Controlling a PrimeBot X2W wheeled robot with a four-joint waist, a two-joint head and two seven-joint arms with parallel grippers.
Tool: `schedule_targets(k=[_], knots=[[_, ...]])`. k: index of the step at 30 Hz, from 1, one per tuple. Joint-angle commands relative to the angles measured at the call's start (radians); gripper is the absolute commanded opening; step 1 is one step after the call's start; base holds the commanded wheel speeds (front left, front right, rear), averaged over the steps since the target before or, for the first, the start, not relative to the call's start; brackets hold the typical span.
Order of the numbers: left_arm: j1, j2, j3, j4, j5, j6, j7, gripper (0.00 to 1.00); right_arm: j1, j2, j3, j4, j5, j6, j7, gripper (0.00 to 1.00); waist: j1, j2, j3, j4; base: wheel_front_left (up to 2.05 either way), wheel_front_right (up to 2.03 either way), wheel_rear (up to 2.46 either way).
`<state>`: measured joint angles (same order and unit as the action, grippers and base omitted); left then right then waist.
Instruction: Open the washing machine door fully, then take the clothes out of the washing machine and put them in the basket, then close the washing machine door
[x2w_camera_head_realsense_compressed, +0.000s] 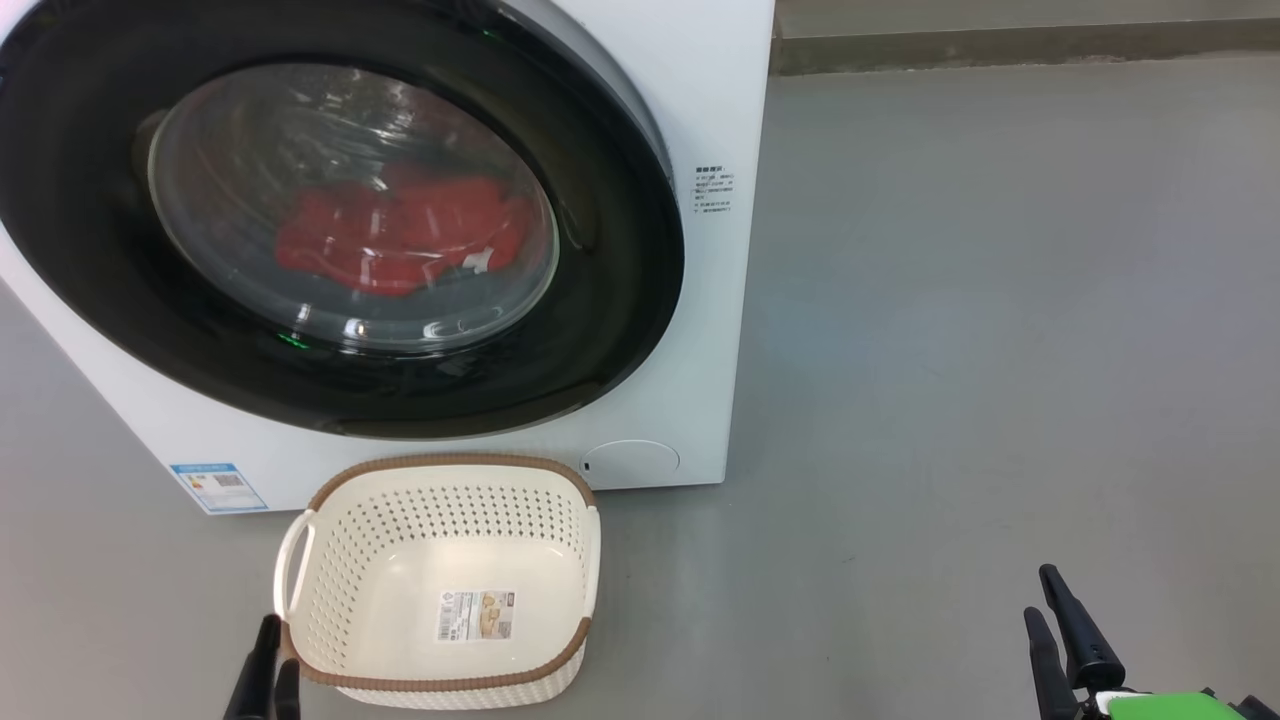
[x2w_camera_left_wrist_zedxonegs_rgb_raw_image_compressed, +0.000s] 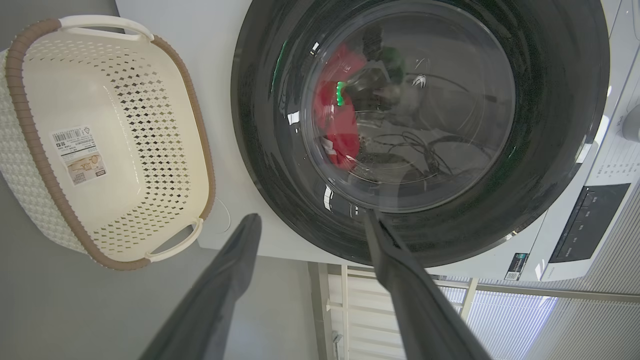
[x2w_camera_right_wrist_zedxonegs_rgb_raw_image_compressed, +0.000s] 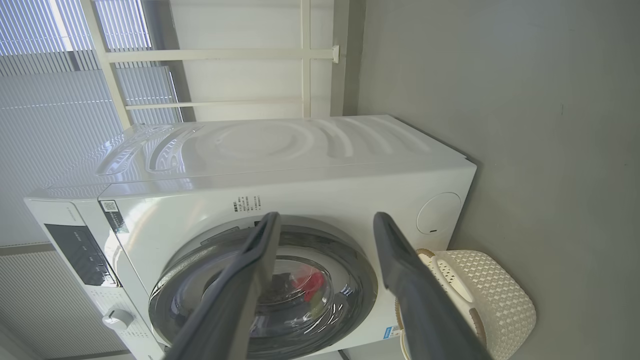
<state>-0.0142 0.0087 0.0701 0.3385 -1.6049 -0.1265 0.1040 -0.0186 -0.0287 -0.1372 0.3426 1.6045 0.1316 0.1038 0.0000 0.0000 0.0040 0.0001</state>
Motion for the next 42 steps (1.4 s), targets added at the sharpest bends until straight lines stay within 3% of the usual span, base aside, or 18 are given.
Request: schedule_targets(k=[1, 5, 9, 18, 42], knots=[[-0.019, 0.01, 0.002, -0.025, 0.005, 0.0, -0.007, 1.0, -0.018, -0.004, 0.007, -0.023, 0.0, 0.0, -0.008, 1.0, 0.0003, 0.0, 0.001, 0.0, 0.0, 0.0, 0.0], [-0.016, 0.013, -0.001, -0.035, 0.018, 0.0, -0.019, 1.0, -0.017, -0.005, 0.019, -0.025, -0.008, 0.0, -0.02, 1.0, 0.0023, 0.0, -0.002, 0.002, 0.0, 0.0, 0.0], [-0.013, 0.017, -0.002, -0.045, 0.042, -0.001, -0.031, 1.0, -0.017, -0.007, 0.028, -0.028, -0.032, 0.0, -0.032, 1.0, 0.0003, 0.0, 0.001, 0.004, 0.0, 0.0, 0.0], [-0.009, 0.024, -0.009, -0.072, 0.12, -0.001, -0.057, 1.0, -0.02, -0.009, 0.044, -0.033, -0.131, 0.0, -0.058, 1.0, 0.0001, 0.0, 0.007, 0.007, 0.0, 0.0, 0.0], [0.005, 0.036, -0.027, -0.133, 0.474, -0.002, -0.125, 1.0, -0.02, -0.011, 0.094, -0.053, -0.416, 0.0, -0.125, 1.0, 0.0001, 0.0, 0.017, 0.013, 0.0, 0.0, 0.0]])
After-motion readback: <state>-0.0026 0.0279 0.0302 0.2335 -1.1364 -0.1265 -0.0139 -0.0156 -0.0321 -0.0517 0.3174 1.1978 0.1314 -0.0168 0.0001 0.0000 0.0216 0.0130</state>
